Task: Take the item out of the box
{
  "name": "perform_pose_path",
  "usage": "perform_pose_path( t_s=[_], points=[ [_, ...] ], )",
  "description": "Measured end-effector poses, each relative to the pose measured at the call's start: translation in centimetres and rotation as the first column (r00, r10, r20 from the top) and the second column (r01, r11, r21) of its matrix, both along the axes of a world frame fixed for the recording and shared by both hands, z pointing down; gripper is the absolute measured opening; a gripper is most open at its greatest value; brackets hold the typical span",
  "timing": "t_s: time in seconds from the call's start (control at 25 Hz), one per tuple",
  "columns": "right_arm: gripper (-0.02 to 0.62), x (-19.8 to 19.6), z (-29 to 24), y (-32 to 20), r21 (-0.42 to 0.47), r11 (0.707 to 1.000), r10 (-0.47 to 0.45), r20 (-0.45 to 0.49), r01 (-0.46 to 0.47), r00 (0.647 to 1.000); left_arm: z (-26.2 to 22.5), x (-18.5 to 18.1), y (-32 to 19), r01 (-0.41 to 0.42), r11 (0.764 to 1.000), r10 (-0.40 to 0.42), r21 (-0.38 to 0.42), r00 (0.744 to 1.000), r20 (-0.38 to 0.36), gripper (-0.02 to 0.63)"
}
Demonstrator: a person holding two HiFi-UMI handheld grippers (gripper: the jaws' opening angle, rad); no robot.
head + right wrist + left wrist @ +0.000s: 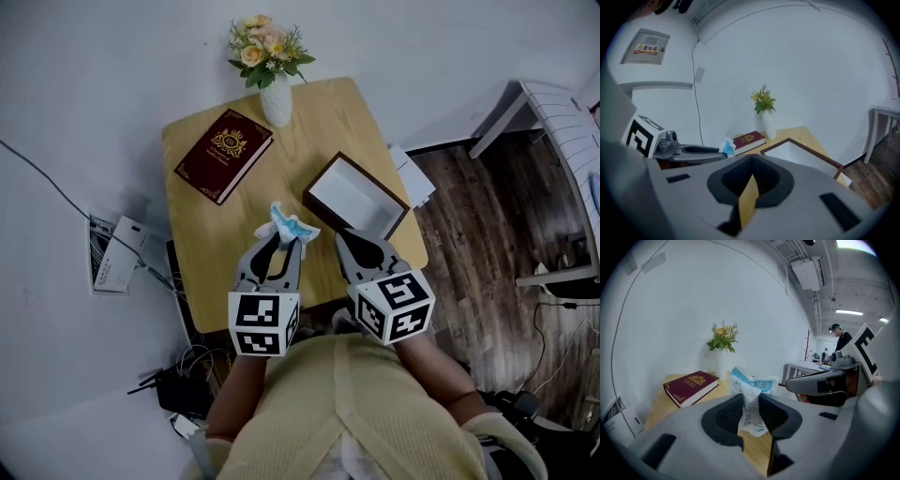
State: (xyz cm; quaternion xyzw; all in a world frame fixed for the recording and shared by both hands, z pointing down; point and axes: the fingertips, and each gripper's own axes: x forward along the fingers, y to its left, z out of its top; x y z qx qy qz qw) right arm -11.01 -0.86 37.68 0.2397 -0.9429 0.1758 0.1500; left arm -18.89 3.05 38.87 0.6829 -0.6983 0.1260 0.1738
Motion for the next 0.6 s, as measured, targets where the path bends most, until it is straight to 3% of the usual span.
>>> perform_pose_path(
  t_s=[0.6],
  points=[
    [0.028,0.6,0.7,0.1,-0.02,1.0,0.001,-0.02,-0.001,1.0,1.0,1.1,0.0,-0.055,0.998,0.056,-0.035,0.998,0.012,0.12]
  ],
)
